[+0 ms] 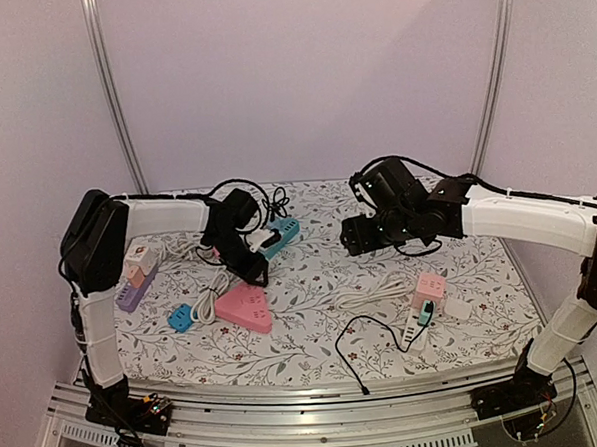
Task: Insert the plug
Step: Move the socket to the center of the board.
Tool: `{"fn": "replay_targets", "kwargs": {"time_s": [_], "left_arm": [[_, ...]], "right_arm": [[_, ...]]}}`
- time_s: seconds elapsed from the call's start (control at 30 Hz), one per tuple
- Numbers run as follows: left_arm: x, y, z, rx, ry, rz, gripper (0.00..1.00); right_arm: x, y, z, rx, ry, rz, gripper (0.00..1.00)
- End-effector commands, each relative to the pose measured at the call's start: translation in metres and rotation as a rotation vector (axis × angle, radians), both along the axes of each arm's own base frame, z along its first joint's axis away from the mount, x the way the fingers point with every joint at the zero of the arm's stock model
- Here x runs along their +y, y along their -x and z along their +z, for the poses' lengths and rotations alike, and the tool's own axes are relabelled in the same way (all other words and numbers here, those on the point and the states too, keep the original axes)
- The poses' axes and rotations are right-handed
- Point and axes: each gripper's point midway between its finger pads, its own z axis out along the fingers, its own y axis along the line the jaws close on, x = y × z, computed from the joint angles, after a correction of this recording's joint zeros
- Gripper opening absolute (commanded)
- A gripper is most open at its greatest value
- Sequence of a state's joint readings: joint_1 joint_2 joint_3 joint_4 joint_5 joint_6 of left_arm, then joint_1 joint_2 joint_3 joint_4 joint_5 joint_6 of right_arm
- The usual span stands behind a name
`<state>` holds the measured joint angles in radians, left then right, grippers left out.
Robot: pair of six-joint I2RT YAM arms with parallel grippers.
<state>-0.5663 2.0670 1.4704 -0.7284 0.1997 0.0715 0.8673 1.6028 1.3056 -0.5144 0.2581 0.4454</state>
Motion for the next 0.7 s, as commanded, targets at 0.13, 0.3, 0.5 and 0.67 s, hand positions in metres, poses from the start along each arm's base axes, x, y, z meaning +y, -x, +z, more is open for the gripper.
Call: {"fn": "replay_targets", "kwargs": {"time_s": [0.13,0.3,0.5,0.67], "left_arm": [[-0.034,0.089,-0.009,0.05,0.033,-0.37,0.43],[-0.051,0.124,-0.007,0.066,0.062,-0.559,0.45],[-0.07,0.118,0.05,0.014,0.098,-0.667,0.76],[-0.045,0.093,0.119,-0.082,0.124,-0.648,0.97]], "right_arm": [[-0.006,0.0,0.005,-0.009,0.002,-0.014,0.73],[-0.004,-0.001,0.003,-0.005,0.011,-0.007,0.73],[-0.006,-0.003,0.007,-0.02,0.024,-0.011,0.75],[-0.003,-0.003,0.007,-0.016,0.023,-0.001,0.76]]}}
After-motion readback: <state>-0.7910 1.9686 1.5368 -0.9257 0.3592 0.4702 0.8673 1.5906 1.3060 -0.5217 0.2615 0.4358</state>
